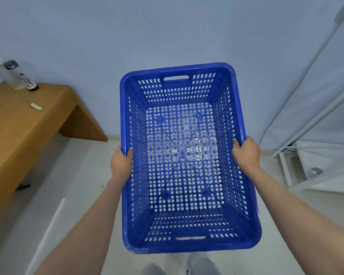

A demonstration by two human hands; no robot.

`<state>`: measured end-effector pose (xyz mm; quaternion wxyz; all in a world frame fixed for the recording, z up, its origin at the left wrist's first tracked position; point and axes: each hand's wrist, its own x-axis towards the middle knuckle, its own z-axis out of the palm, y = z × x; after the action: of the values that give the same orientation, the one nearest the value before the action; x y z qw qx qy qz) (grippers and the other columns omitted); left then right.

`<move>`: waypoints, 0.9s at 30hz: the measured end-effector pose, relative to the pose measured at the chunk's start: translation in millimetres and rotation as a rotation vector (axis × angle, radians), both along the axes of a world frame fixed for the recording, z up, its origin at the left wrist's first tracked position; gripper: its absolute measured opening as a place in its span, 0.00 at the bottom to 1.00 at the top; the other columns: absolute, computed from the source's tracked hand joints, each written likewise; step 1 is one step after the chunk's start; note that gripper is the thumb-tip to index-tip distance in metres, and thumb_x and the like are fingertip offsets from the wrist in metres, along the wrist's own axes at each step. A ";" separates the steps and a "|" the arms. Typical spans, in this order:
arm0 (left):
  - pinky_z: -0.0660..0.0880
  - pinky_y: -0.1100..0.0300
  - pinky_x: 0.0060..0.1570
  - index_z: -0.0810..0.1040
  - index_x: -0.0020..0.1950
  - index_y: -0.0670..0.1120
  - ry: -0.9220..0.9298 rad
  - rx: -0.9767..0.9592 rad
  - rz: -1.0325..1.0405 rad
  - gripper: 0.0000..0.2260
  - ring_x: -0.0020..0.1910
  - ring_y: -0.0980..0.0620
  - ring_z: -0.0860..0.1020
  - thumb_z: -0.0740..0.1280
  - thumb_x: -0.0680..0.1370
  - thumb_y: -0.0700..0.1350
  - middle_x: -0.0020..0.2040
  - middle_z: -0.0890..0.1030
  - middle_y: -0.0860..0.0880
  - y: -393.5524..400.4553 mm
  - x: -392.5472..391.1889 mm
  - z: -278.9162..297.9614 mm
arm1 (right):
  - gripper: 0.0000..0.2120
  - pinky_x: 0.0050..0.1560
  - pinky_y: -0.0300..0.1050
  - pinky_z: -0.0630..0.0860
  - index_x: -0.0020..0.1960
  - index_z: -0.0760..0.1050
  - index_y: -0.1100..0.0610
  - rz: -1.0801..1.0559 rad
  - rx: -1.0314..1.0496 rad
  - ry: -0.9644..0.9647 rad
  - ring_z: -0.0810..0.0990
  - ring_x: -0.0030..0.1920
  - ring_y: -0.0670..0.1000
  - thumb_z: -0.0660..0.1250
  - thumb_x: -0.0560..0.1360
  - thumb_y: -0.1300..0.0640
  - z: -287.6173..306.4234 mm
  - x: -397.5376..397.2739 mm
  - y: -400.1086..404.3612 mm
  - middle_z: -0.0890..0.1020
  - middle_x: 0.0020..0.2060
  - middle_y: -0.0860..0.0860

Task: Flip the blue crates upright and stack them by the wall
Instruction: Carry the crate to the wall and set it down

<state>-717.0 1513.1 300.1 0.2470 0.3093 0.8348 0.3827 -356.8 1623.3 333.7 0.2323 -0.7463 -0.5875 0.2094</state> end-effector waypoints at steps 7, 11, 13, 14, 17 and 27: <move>0.79 0.42 0.53 0.78 0.53 0.44 -0.165 -0.189 0.124 0.11 0.49 0.40 0.81 0.66 0.77 0.51 0.51 0.83 0.42 73.0 -14.7 -69.7 | 0.18 0.45 0.54 0.72 0.54 0.71 0.68 0.180 -0.035 -0.145 0.80 0.48 0.67 0.61 0.80 0.51 -29.7 -36.6 133.9 0.81 0.48 0.67; 0.80 0.47 0.48 0.77 0.50 0.41 -0.286 -0.273 0.206 0.10 0.45 0.42 0.80 0.67 0.78 0.48 0.48 0.82 0.44 83.2 -24.0 -107.9 | 0.17 0.41 0.51 0.71 0.54 0.71 0.68 0.292 -0.015 -0.213 0.80 0.45 0.67 0.61 0.80 0.51 -48.1 -70.4 182.7 0.81 0.46 0.67; 0.80 0.46 0.48 0.77 0.49 0.41 -0.383 -0.316 0.237 0.08 0.45 0.42 0.81 0.68 0.77 0.46 0.47 0.81 0.44 87.1 -33.8 -132.3 | 0.17 0.42 0.54 0.73 0.53 0.70 0.67 0.362 -0.021 -0.263 0.80 0.45 0.68 0.61 0.80 0.51 -61.7 -95.5 201.9 0.81 0.45 0.67; 0.81 0.44 0.49 0.77 0.49 0.42 -0.426 -0.333 0.255 0.08 0.47 0.41 0.81 0.69 0.77 0.46 0.48 0.82 0.44 90.3 -40.0 -145.4 | 0.17 0.43 0.56 0.74 0.52 0.70 0.67 0.396 -0.013 -0.288 0.80 0.45 0.69 0.61 0.80 0.51 -67.5 -109.4 212.1 0.80 0.45 0.68; 0.82 0.41 0.50 0.78 0.54 0.40 -0.537 -0.395 0.330 0.11 0.51 0.39 0.82 0.70 0.76 0.45 0.53 0.83 0.42 99.1 -56.8 -187.2 | 0.17 0.45 0.59 0.74 0.53 0.70 0.69 0.518 0.026 -0.345 0.79 0.45 0.70 0.61 0.80 0.53 -87.4 -148.3 241.4 0.79 0.47 0.71; 0.82 0.40 0.49 0.75 0.50 0.42 -0.969 -0.453 0.627 0.04 0.45 0.41 0.83 0.69 0.78 0.39 0.49 0.82 0.42 128.0 -34.4 -299.6 | 0.16 0.42 0.52 0.71 0.55 0.71 0.65 0.717 -0.031 -0.519 0.80 0.46 0.65 0.62 0.80 0.51 -204.3 -231.8 330.0 0.81 0.47 0.64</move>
<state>-751.4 1641.1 0.6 0.5332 -0.2198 0.7395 0.3471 -588.7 1953.4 129.4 -0.0212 -0.5266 -0.8449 0.0914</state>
